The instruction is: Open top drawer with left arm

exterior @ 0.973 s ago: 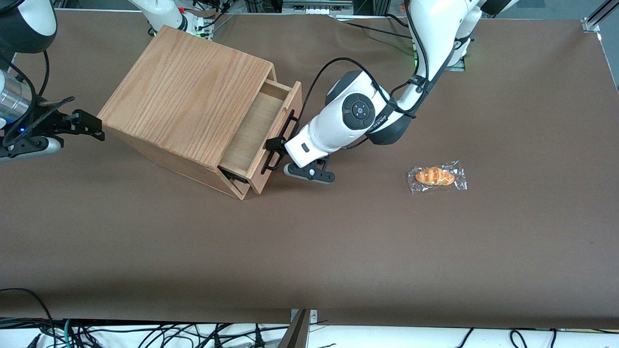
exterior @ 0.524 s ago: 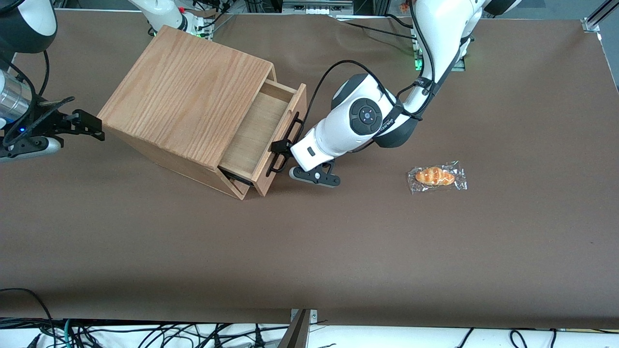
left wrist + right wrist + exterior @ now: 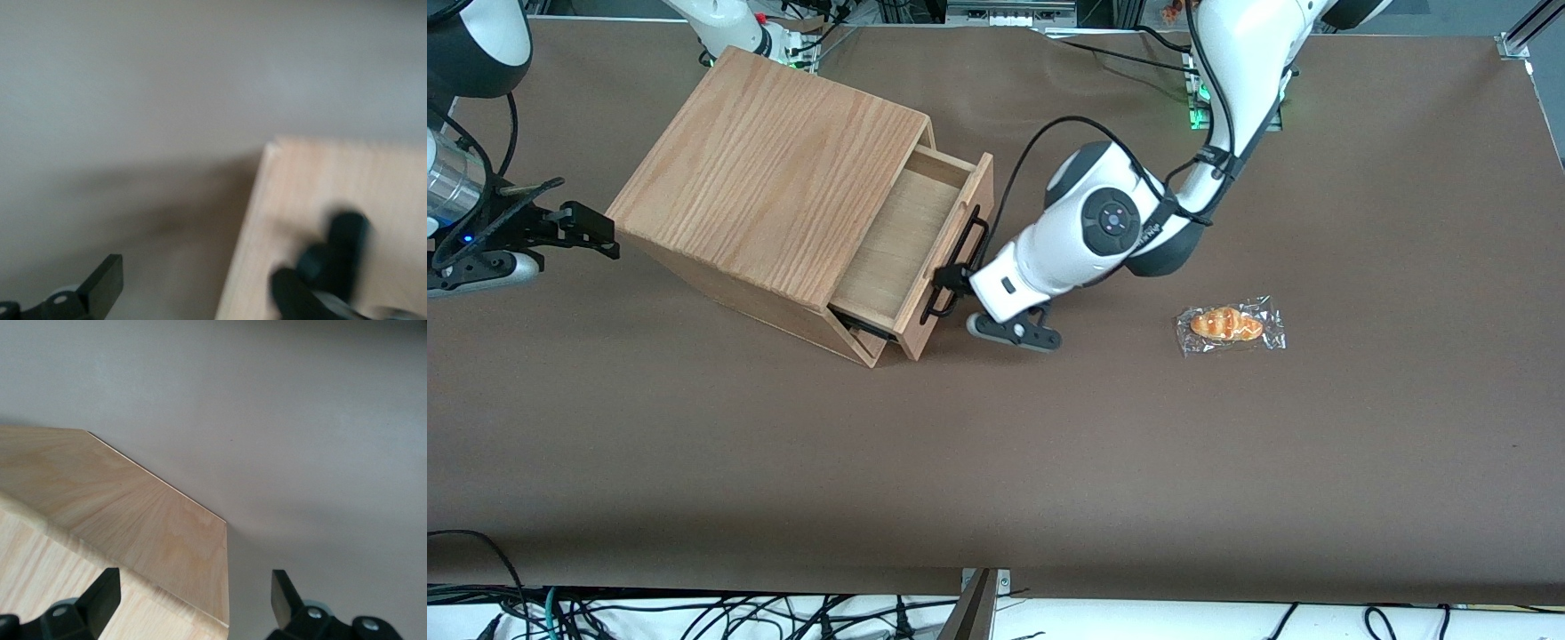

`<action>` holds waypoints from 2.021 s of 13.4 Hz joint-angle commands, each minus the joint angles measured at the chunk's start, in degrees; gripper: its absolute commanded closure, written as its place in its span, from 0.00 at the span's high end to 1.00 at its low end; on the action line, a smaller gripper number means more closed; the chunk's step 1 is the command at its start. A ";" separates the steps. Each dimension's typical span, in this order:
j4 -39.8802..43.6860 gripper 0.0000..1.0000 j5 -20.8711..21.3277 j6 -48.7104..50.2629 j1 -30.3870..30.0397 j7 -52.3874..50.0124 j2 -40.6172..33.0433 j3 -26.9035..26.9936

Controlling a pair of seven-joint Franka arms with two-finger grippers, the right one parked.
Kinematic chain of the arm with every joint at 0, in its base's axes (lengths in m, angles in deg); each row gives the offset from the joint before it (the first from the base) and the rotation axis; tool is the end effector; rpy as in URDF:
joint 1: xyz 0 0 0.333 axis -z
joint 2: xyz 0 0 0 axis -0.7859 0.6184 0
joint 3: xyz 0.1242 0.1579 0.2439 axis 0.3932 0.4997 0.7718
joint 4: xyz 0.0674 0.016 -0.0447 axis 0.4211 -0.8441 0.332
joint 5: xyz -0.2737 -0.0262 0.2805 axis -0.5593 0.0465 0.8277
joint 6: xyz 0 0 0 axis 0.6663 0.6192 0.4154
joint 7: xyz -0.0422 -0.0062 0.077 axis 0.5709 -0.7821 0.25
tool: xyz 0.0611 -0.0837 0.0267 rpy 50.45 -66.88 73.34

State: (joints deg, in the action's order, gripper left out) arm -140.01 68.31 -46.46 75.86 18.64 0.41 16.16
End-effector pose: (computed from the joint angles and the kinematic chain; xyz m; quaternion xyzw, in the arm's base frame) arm 0.6090 -0.4466 0.3561 0.9742 -0.0123 -0.0118 0.2248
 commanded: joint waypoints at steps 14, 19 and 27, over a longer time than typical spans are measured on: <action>1.63 1.00 1.91 5.30 -9.64 1.16 -0.52 -0.60; 1.54 1.00 2.09 13.01 -13.77 5.02 -2.88 -0.51; 1.45 1.00 2.35 31.21 -26.33 20.93 -9.39 0.02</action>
State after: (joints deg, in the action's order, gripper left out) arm -138.08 68.70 -18.42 52.07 36.41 -6.37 16.78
